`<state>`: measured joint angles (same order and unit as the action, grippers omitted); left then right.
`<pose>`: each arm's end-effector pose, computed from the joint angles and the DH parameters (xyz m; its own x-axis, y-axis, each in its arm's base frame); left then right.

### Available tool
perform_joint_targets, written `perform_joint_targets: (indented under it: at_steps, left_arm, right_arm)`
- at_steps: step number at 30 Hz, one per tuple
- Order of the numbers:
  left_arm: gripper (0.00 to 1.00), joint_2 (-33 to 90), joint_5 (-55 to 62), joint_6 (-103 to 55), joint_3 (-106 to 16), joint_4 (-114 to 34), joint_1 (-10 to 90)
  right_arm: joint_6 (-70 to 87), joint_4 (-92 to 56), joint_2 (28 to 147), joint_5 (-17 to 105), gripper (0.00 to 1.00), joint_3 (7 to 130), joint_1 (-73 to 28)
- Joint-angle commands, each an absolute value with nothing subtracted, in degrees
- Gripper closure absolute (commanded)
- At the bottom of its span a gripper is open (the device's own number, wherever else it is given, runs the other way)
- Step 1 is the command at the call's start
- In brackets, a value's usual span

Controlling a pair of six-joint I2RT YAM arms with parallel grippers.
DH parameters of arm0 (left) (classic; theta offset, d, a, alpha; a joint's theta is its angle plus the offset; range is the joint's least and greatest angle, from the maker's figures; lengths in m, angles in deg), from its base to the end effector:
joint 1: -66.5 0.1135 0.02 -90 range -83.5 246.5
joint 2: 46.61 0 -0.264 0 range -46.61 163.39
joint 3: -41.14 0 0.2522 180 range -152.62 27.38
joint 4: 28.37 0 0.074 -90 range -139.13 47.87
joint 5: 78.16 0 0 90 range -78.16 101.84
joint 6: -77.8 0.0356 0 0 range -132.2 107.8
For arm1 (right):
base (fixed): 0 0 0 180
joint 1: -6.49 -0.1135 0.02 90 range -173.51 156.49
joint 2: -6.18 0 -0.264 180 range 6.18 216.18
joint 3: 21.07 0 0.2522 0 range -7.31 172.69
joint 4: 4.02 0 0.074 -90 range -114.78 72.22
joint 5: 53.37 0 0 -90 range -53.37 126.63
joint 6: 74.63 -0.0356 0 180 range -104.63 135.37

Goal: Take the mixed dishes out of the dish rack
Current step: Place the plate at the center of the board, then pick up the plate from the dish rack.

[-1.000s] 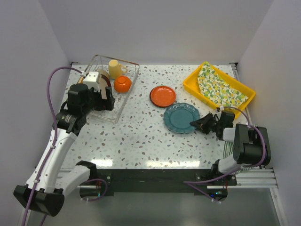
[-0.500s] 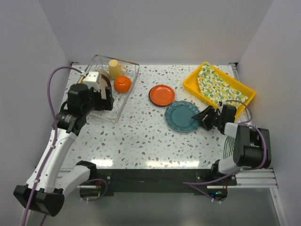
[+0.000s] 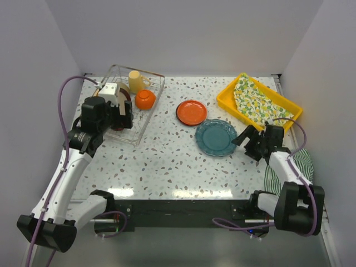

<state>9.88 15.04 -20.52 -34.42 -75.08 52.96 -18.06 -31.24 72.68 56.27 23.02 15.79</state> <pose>0.2043 -0.0472 0.3652 -0.4731 -0.0347 -0.8803 0.1185 0.9876 -0.1026 0.2166 -0.0233 0.1775 -0.6620 0.6342 -0.3995 0.3619 0.7372 0.5706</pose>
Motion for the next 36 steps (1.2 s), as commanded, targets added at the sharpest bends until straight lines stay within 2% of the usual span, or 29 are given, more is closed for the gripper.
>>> perform_joint_targets:
  at_steps: [1, 5, 13, 16, 19, 22, 36]
  left_arm:
    - [0.0, 11.04, 20.34, -19.5, -37.75, -75.0, 52.96]
    - [0.0, 13.85, 28.43, -20.02, -38.8, -75.36, 52.96]
    - [0.06, 20.18, 40.13, -20.64, -40.3, -73.6, 52.96]
    - [0.1, 22.56, 43.37, -20.03, -40.12, -72.11, 52.96]
    - [0.19, 25.19, 45.32, -19.06, -39.95, -70.26, 52.96]
    - [0.3, 28.35, 44.45, -18.97, -40.12, -68.59, 53.75]
    - [0.39, 33.28, 38.04, -21.78, -38.81, -64.81, 59.9]
  right_arm:
    - [-15.83, -35.54, 66.75, 52.28, 0.02, 26.44, 11.52]
    - [-13.21, -38.61, 63.31, 48.42, 0.02, 29.42, 5.19]
    - [-10.91, -40.46, 60.58, 50.6, 0.02, 32.86, 2.28]
    - [-11.09, -40.11, 60.23, 51.31, 0.02, 32.86, 0.87]
    - [-11.35, -39.67, 59.88, 51.66, 0.02, 32.33, -0.18]
    - [-10.91, -39.67, 59.88, 51.92, 0.02, 31.89, -0.71]
    - [-9.24, -40.02, 59.53, 51.13, 0.02, 31.28, -3.09]
